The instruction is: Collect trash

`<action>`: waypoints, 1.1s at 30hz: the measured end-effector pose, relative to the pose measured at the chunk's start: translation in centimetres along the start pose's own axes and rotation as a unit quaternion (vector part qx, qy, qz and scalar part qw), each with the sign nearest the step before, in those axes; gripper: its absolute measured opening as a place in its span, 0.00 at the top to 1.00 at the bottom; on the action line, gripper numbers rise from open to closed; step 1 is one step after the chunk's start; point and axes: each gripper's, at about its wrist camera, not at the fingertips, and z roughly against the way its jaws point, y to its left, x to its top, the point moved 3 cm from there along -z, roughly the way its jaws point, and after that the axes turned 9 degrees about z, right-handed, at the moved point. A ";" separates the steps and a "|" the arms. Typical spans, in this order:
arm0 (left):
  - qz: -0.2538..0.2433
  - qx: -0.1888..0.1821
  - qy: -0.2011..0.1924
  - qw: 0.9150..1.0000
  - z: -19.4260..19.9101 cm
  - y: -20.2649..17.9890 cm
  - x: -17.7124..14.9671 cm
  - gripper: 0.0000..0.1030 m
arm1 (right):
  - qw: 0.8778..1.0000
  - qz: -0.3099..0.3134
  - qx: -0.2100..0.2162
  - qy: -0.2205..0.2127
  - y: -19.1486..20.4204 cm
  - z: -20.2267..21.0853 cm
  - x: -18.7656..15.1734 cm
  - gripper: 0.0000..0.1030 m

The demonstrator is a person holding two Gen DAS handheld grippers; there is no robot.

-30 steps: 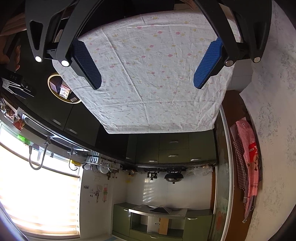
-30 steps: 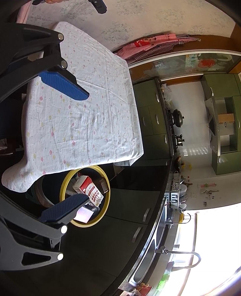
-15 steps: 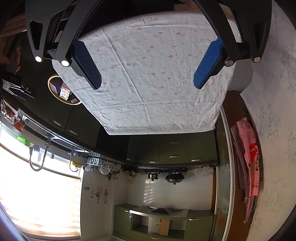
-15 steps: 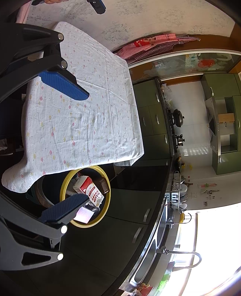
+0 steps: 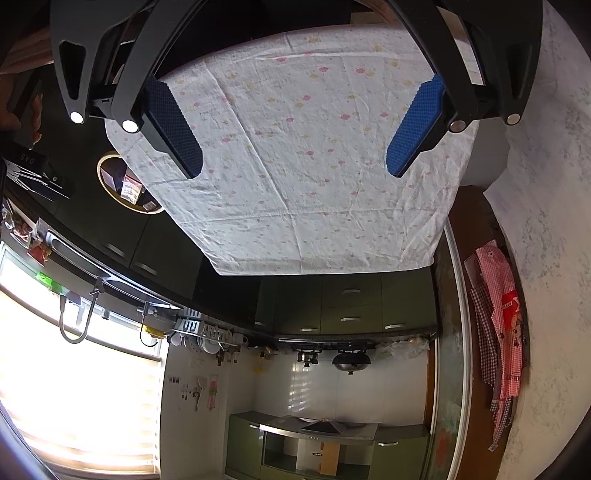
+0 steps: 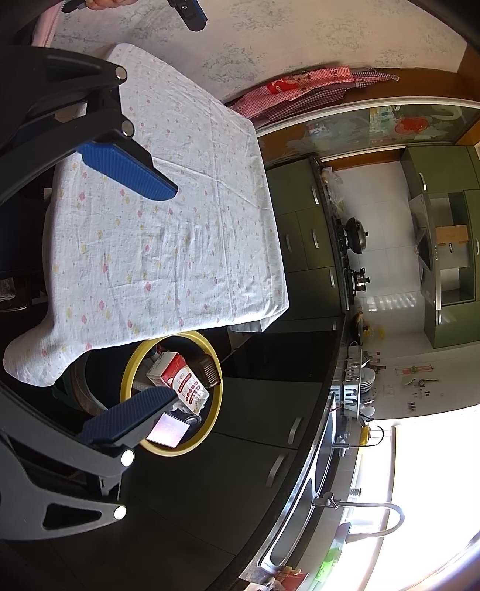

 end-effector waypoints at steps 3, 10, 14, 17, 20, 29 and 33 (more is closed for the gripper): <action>0.001 -0.001 0.003 1.000 -0.2 0.0 0.0 0.05 | 1.000 -0.001 0.000 0.000 0.1 -0.2 -0.2 0.07; 0.002 -0.006 0.011 1.000 -0.6 0.1 -0.2 0.05 | 1.000 -0.002 0.001 0.001 0.1 -0.3 -0.2 0.07; 0.004 -0.009 0.014 1.000 -0.7 0.2 -0.2 0.05 | 1.000 -0.001 0.003 0.003 0.4 -0.5 -0.3 0.07; 0.005 -0.009 0.016 1.000 -0.9 0.2 -0.2 0.05 | 1.000 -0.002 0.006 0.004 0.4 -0.6 -0.3 0.07; 0.004 -0.009 0.018 1.000 -1.0 0.2 -0.3 0.05 | 1.000 -0.002 0.007 0.006 0.4 -0.7 -0.2 0.07; 0.006 -0.007 0.018 1.000 -1.1 0.1 -0.3 0.05 | 1.000 -0.003 0.008 0.006 0.3 -0.7 -0.2 0.07; 0.006 -0.007 0.018 1.000 -1.1 0.1 -0.4 0.05 | 1.000 -0.003 0.008 0.006 0.3 -0.7 -0.2 0.07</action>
